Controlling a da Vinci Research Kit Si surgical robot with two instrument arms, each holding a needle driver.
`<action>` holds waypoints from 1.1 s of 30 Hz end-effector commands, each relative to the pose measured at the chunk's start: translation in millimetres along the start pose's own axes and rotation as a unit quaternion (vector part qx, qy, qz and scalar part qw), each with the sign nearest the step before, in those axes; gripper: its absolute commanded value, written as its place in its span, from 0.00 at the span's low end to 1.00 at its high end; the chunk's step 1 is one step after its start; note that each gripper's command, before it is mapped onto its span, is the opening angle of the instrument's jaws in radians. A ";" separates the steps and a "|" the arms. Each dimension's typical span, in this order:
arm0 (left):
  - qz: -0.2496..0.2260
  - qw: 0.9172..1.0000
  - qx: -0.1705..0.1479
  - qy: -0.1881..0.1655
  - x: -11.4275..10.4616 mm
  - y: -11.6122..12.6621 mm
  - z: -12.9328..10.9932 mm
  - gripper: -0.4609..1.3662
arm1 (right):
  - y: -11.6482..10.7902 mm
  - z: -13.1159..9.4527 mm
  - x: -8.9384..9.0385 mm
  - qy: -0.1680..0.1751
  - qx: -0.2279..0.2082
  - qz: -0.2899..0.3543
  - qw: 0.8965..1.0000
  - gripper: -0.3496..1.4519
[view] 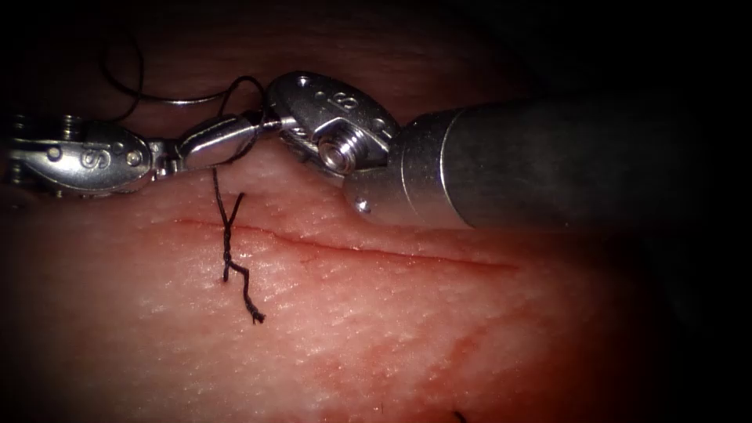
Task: Wound Closure
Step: With the left tool, loop the suture clockwise once around the right driver
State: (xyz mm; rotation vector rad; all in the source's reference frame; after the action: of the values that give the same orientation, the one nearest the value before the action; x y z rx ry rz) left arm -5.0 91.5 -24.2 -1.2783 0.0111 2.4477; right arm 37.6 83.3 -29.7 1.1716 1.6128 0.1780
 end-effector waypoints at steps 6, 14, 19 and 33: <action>0.001 1.000 -0.009 0.003 0.2 0.2 0.2 0.06 | 0.0 0.7 0.2 -0.075 0.048 -0.001 0.996 0.00; 0.001 1.000 -0.011 0.002 0.4 0.3 0.1 0.06 | -0.6 3.3 -0.3 -0.152 0.105 -0.032 0.982 0.00; 0.001 1.000 -0.013 0.002 0.7 0.6 -0.2 0.06 | -1.2 4.2 -0.4 -0.195 0.150 -0.091 0.965 0.00; -0.003 1.000 -0.015 0.003 0.8 0.7 -0.4 0.06 | -2.1 3.8 -0.8 -0.175 0.213 -0.219 0.936 0.52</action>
State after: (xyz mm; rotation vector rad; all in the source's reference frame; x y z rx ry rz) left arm -5.4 91.0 -25.2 -1.2920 -0.0136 2.4449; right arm 39.4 80.1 -32.1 1.0447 1.5859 -0.6667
